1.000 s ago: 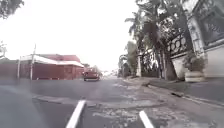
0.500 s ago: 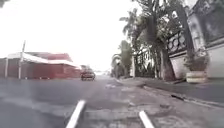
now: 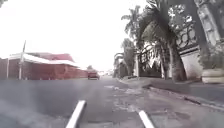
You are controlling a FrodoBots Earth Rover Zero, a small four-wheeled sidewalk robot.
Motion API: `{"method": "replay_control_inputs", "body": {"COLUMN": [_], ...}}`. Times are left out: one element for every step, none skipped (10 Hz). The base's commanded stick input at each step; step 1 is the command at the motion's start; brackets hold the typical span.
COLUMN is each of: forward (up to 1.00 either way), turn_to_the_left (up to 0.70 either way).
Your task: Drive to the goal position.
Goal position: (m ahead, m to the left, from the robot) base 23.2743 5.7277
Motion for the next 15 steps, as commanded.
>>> {"method": "replay_control_inputs", "body": {"forward": [1.00, 1.00, 1.00, 1.00, 1.00, 1.00, 1.00, 1.00, 1.00, 1.00, 1.00, 1.00, 1.00, 1.00, 1.00], "turn_to_the_left": [0.00, 0.00, 0.00, 0.00, 0.00, 0.00, 0.00, 0.00, 0.00, 0.00, 0.00, 0.00, 0.00, 0.00, 0.00]}}
